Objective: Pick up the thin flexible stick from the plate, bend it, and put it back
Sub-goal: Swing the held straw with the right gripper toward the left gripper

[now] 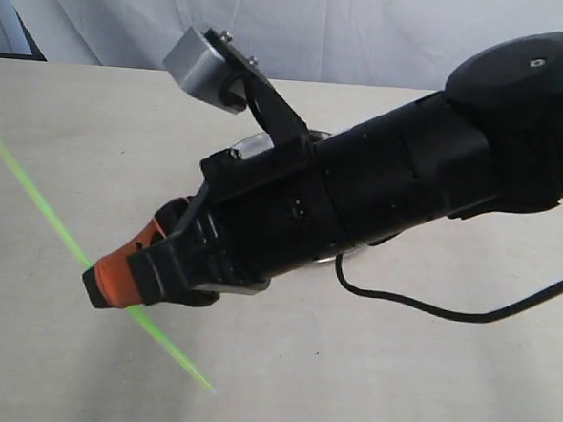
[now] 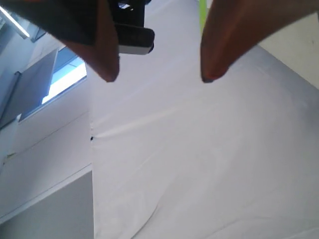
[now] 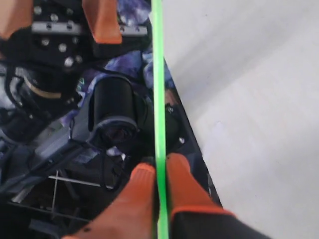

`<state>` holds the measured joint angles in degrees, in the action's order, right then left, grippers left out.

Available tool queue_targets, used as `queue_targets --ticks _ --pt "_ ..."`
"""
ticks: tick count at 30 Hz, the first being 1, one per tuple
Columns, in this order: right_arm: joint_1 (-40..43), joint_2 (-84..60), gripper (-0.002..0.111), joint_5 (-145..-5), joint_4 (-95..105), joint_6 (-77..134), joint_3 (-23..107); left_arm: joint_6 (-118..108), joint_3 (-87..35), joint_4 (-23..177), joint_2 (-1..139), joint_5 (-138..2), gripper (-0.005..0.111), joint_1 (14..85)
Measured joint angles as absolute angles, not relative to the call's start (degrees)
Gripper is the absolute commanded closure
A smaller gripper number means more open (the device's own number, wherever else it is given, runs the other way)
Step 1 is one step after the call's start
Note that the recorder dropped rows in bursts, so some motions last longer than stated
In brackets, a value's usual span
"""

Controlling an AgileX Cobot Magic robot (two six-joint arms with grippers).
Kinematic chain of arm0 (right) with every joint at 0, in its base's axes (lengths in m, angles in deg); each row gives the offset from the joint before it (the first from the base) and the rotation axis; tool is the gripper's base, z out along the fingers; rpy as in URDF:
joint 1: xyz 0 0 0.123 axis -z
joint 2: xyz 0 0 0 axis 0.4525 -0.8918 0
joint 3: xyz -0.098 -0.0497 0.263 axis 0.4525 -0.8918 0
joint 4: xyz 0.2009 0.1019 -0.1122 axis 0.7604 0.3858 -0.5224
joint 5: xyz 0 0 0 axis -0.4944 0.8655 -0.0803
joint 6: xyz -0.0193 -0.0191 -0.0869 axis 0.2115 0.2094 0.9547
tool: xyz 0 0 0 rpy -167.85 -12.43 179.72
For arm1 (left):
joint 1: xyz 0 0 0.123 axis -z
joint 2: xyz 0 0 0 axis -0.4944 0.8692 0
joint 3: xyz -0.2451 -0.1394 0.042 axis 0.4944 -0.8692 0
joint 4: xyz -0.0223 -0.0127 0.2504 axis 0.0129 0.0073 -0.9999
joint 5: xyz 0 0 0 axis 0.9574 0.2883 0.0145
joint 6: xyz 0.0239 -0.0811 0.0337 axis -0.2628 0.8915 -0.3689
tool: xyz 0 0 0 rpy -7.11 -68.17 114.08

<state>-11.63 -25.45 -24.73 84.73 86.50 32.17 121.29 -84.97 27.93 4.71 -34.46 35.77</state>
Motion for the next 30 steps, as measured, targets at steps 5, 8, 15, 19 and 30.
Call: queue_targets --ticks 5,8,15,19,30 --pt "-11.6 -25.4 0.109 -26.0 90.7 89.4 32.2 121.6 -85.0 24.8 4.7 -32.9 0.048 35.8" --pt "-12.1 -25.8 0.109 -26.4 92.1 90.5 33.0 121.6 -85.0 22.6 4.7 -32.6 0.048 35.8" --pt "-17.8 -29.3 0.109 -27.3 92.2 91.0 37.4 121.7 -85.0 20.9 5.5 -28.8 0.061 35.8" --pt "-21.2 -32.5 0.109 -26.0 91.8 91.1 40.4 121.7 -85.0 17.8 6.7 -27.8 0.09 35.8" --pt "-21.9 -33.7 0.109 -22.7 84.3 89.2 44.3 120.1 -84.0 7.5 6.9 -27.8 0.106 35.9"
